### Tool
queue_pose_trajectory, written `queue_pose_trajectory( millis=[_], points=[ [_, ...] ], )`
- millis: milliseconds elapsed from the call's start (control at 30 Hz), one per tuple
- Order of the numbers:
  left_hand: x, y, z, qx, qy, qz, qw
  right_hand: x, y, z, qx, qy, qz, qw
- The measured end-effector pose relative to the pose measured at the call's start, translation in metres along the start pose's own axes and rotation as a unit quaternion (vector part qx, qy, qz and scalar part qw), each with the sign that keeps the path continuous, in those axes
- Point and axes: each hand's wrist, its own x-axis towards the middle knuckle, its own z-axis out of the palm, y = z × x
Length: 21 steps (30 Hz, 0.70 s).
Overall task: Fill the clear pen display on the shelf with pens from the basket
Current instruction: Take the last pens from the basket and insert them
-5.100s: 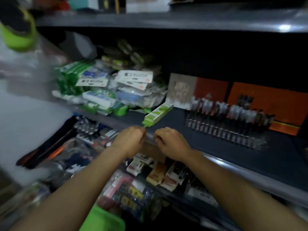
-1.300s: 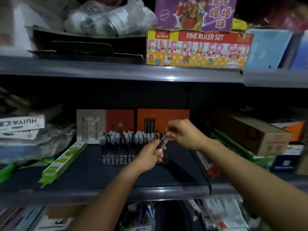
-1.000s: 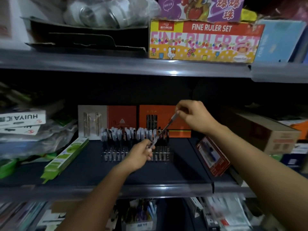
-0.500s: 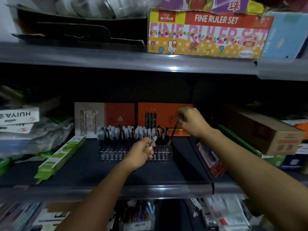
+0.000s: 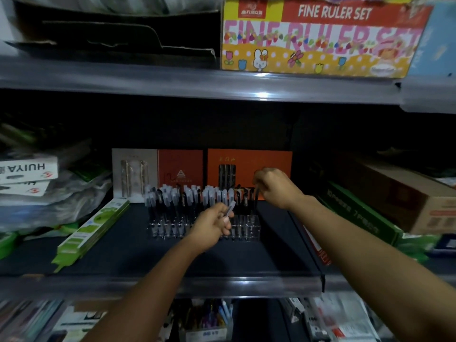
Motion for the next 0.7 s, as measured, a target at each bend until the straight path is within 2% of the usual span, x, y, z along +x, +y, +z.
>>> queue_pose_trajectory(
  millis=[333,700],
  points=[
    [0.001,-0.006,0.003,-0.021,-0.003,0.001,1.000,0.011,-0.005,0.013,0.034,-0.066,0.043,0.996],
    [0.000,-0.004,0.002,-0.024,0.001,-0.009,1.000,0.005,-0.005,0.011,0.014,-0.081,0.033,0.996]
  ],
)
